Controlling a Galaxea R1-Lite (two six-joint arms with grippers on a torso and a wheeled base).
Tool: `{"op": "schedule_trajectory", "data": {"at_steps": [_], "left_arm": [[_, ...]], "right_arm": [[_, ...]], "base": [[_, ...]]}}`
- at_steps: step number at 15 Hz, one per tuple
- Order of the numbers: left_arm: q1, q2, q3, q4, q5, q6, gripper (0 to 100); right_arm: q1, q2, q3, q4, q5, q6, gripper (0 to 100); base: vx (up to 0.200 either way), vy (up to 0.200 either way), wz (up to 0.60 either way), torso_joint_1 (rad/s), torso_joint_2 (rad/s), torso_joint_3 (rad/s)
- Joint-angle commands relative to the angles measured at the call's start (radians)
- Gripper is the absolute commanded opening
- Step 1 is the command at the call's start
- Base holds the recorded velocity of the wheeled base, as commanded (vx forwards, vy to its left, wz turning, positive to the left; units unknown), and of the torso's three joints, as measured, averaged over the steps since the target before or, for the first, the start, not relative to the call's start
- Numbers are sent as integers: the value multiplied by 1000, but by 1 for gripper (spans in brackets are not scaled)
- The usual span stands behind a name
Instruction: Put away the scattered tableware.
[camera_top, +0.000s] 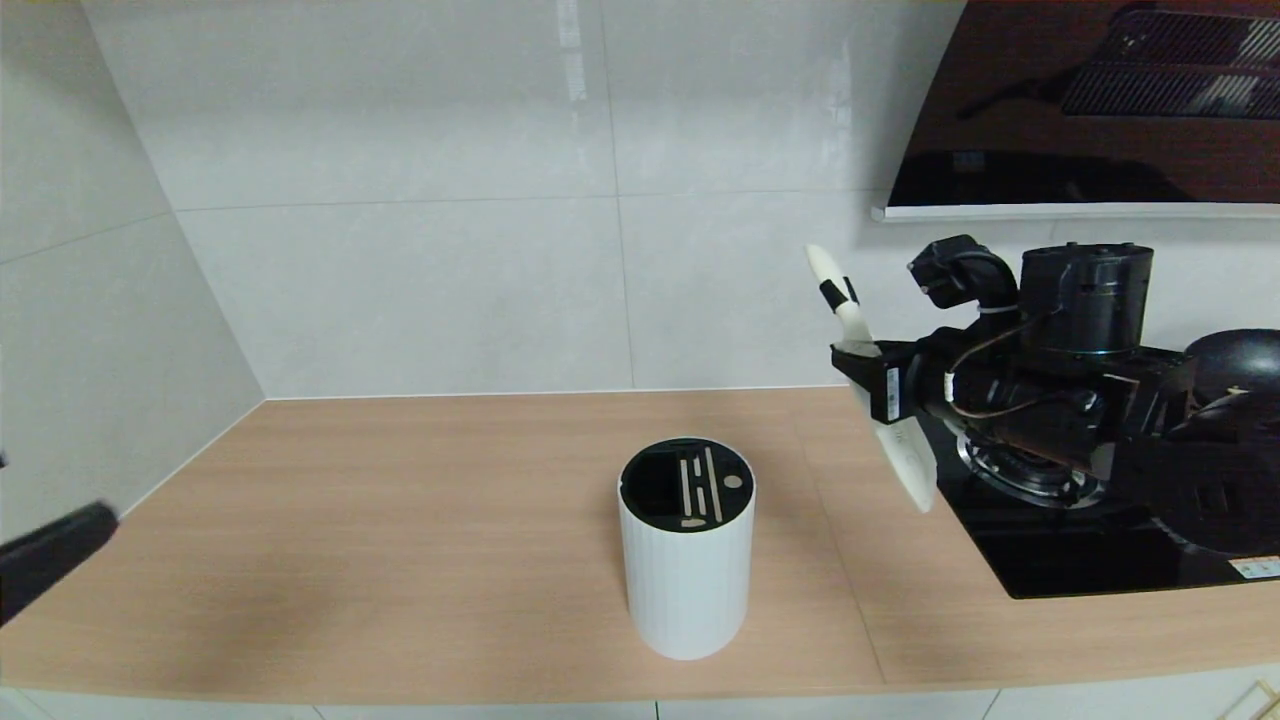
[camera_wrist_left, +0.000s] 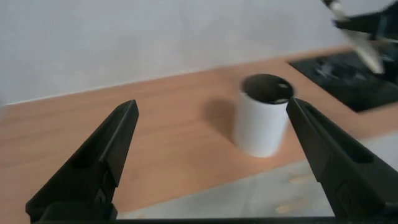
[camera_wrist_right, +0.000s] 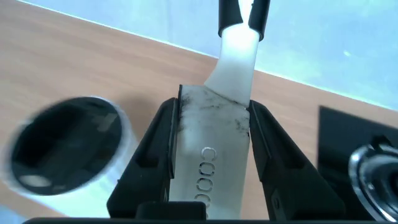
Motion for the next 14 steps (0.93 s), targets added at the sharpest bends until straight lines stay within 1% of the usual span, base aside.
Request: {"op": "schedule_trajectory", "data": {"at_steps": [1,2,3,4,5,6,7,8,9,10,11,12,13,14], "left_arm": [[-223,389,-64,-263,-43,-91,100],[-277,472,-67,-380,-43,-137,100],[-300,561,-68,-470,-45,-154,100],[-307,648,-68,-550,-37,-146,100],[-307,722,-65,-621,-26,-154,100],[-309,778,-67,-670,-34,-197,100],[-312,792,-67,-681,-38,-224,100],[-312,792,-67,-681,-38,-224,100],[-352,855,-82,-773,-138,-442,100],[-352,875,-99,-806,-177,-496,100],[-353,883,-122,-816,-223,-603,100],[-359,887,-151,-814,-262,-697,100],[-359,906,-190,-811,-282,-729,100],[-358,935,-228,-808,-282,-727,100]], "right_arm": [[101,-37,1,18,-20,4,0],[146,-42,13,19,-41,4,0],[184,-43,26,19,-72,4,0],[221,-43,24,19,-90,4,0],[248,-40,27,19,-106,4,0],[274,-34,35,19,-110,6,0],[281,-30,38,19,-112,6,0],[281,-30,38,19,-112,6,0],[330,-10,41,15,-112,41,0],[343,-6,41,16,-112,45,0],[348,-6,43,16,-118,45,0],[350,-10,43,16,-130,47,0],[356,-11,43,16,-138,47,0],[357,-13,43,15,-141,47,0]], "base": [[0,0,0,0,0,0],[0,0,0,0,0,0],[0,0,0,0,0,0],[0,0,0,0,0,0],[0,0,0,0,0,0],[0,0,0,0,0,0],[0,0,0,0,0,0],[0,0,0,0,0,0],[0,0,0,0,0,0],[0,0,0,0,0,0],[0,0,0,0,0,0],[0,0,0,0,0,0],[0,0,0,0,0,0],[0,0,0,0,0,0]]}}
